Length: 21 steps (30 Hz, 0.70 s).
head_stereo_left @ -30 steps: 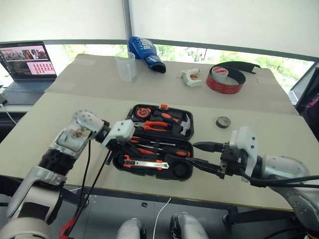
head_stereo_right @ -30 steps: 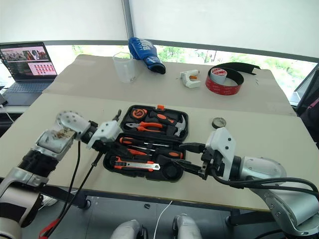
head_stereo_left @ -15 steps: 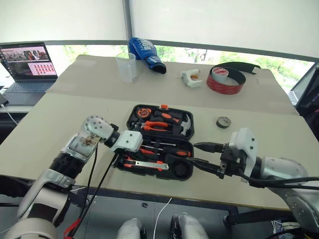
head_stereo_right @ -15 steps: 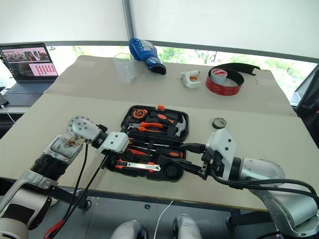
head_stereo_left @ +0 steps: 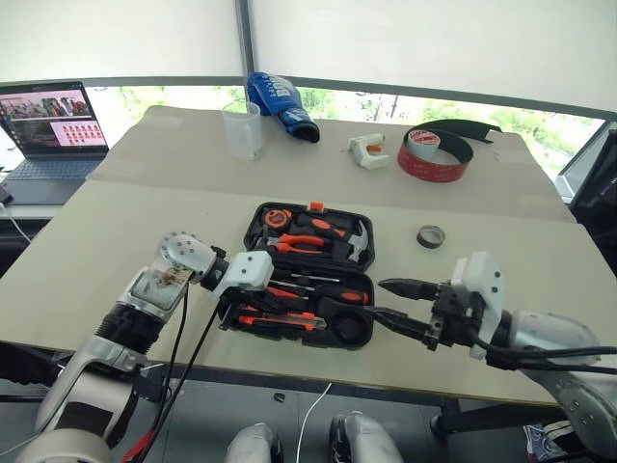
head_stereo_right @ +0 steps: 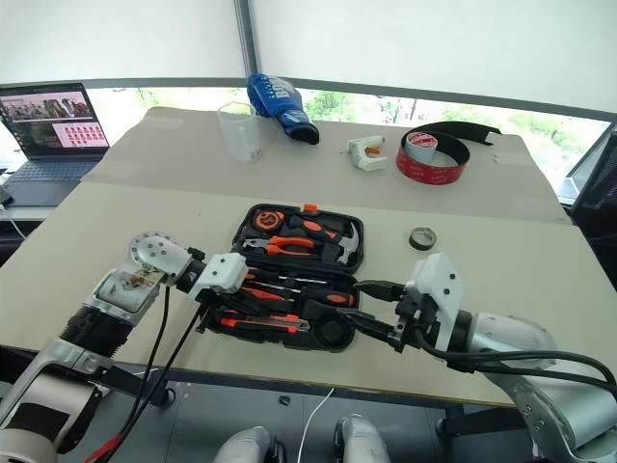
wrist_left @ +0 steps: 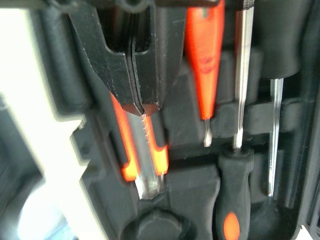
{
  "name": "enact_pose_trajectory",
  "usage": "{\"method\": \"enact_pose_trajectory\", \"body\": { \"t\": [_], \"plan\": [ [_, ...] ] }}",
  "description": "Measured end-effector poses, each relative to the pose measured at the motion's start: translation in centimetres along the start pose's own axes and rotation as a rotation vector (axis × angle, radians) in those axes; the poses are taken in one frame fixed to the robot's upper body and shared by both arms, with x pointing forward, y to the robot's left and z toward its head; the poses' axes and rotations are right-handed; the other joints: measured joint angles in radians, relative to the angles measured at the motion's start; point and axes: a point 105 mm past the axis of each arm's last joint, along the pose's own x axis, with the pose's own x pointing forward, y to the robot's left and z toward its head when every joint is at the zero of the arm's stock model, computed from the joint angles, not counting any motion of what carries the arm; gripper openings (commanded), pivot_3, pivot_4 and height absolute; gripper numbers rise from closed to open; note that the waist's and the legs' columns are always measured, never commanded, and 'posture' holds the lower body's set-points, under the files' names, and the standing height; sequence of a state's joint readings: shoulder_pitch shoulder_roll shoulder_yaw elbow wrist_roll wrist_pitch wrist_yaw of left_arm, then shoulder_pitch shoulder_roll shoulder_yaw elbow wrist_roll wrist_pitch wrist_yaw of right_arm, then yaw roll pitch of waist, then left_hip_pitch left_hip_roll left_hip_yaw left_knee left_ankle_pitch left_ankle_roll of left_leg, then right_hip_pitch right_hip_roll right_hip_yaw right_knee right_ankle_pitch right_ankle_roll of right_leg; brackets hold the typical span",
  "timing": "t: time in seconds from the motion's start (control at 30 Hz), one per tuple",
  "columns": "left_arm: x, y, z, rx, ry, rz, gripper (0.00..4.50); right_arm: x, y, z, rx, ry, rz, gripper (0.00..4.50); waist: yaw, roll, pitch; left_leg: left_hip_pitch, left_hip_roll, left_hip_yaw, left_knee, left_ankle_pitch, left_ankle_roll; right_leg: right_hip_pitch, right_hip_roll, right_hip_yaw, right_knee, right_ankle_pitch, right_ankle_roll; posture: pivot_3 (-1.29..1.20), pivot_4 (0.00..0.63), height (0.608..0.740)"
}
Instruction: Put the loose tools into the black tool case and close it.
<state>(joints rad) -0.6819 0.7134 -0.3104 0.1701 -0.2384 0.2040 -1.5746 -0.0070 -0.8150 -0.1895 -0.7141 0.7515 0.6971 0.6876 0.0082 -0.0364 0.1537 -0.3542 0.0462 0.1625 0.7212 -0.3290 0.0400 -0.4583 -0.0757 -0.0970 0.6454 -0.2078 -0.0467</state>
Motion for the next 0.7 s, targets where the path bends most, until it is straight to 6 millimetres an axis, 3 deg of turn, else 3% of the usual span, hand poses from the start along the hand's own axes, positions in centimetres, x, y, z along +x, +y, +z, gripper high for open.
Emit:
{"method": "enact_pose_trajectory", "body": {
  "t": [0.13, 0.2, 0.33, 0.37, 0.4, 0.6, 0.7],
  "plan": [
    [-3.8, -0.9, 1.7, -0.126, -0.081, 0.088, 2.04, -2.2, -2.2, -1.2, -0.009, 0.119, -0.034, 3.30, -0.005, 0.000, 0.000, 0.001, 0.000, 0.000, -0.001, 0.000, 0.000, 0.000, 0.000, 0.000, 0.000, -0.001, 0.001, 0.00, 0.150, 0.730],
    [-4.5, -1.2, 2.4, -0.152, -0.123, 0.123, 2.94, -2.9, -3.5, -1.0, -0.019, 0.134, -0.060, 3.30, -0.002, 0.000, 0.000, 0.002, 0.000, 0.000, 0.000, 0.000, 0.000, 0.001, 0.000, 0.001, 0.000, -0.001, 0.001, 0.00, 0.150, 0.730],
    [-5.5, -1.1, 3.2, -0.221, -0.192, 0.213, 4.10, -3.2, -6.7, 0.0, -0.080, 0.153, -0.102, 3.30, -0.005, 0.000, 0.000, 0.002, 0.000, 0.000, -0.001, 0.000, 0.000, 0.001, 0.000, 0.001, 0.000, 0.000, 0.001, 0.00, 0.150, 0.730],
    [-6.1, -0.9, 3.4, -0.228, -0.206, 0.261, 4.48, -2.7, -8.5, 0.4, -0.093, 0.154, -0.129, 3.30, -0.010, 0.000, 0.001, 0.002, 0.000, 0.001, 0.000, 0.000, 0.000, 0.001, 0.000, 0.002, 0.000, 0.000, 0.001, 0.00, 0.150, 0.730],
    [-6.3, -0.8, 3.7, -0.220, -0.210, 0.294, 4.50, -2.3, -10.2, 0.6, -0.102, 0.159, -0.157, 3.30, -0.014, 0.000, 0.001, 0.002, 0.000, 0.001, -0.001, 0.000, -0.001, 0.001, 0.000, 0.002, 0.000, 0.000, 0.001, 0.00, 0.150, 0.730],
    [-6.0, -1.5, 4.1, -0.244, -0.232, 0.335, 4.50, 1.6, -14.7, -1.6, -0.085, 0.247, -0.194, 3.30, -0.021, 0.001, 0.002, 0.001, 0.000, 0.002, -0.004, 0.002, -0.004, -0.002, 0.000, 0.001, 0.001, 0.003, -0.007, 0.00, 0.150, 0.730],
    [-6.0, -1.6, 4.2, -0.237, -0.231, 0.376, 4.50, 3.0, -18.2, -2.8, -0.087, 0.332, -0.292, 3.30, -0.022, 0.001, 0.002, 0.001, 0.000, 0.003, -0.005, 0.002, -0.004, -0.002, 0.000, 0.001, 0.000, 0.003, -0.007, 0.00, 0.150, 0.730]
  ]
}}
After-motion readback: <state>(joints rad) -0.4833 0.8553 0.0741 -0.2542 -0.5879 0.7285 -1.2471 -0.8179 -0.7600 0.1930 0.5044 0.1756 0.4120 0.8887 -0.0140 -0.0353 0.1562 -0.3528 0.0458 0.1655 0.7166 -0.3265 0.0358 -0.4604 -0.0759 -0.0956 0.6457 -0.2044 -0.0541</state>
